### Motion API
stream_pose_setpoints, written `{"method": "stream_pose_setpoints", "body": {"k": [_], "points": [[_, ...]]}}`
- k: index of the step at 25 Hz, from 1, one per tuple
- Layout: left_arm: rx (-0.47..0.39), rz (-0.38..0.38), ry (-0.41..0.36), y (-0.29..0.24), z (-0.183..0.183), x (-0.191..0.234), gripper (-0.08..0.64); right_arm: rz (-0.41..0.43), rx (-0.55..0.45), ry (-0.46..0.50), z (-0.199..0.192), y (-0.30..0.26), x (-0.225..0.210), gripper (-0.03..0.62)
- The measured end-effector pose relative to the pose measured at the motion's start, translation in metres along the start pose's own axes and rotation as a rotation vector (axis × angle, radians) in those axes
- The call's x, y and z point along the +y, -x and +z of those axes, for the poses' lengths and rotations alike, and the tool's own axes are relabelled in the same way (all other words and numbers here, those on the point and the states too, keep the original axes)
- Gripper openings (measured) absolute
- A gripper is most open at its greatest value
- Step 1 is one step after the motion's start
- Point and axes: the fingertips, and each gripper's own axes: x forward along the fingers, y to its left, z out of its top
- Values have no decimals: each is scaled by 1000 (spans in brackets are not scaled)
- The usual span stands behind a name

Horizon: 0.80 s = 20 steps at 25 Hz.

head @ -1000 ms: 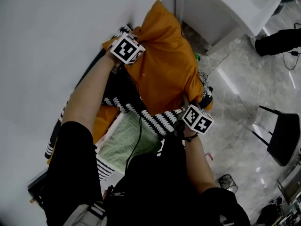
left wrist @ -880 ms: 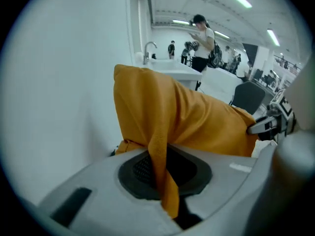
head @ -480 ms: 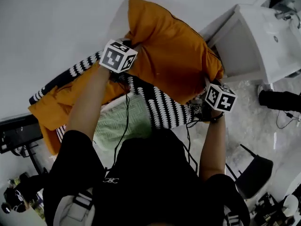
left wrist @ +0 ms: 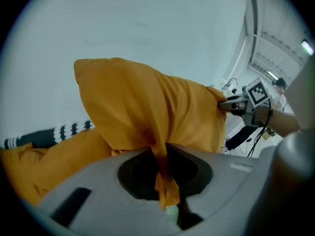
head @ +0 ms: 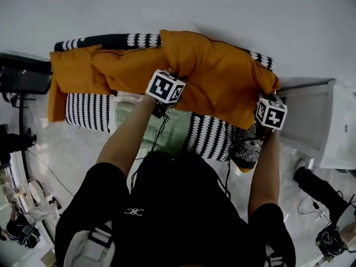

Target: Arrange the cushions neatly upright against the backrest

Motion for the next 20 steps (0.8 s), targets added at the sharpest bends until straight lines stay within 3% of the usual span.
{"method": "stream_pose_setpoints", "body": {"k": [4,10,16,20], "points": [[35,10,114,-17,-39,20,40,15,44,103,2,-35,19,83],[81,11,184,-55,-71,30,38,13,85,117,-22,-78,18,84],[131,34,121,-84,-78,41,38,25,113,65,-48,-113,12,86],[168,7,95,-112,-86,43,35,3,131,36,-66,-133,1,87]]}}
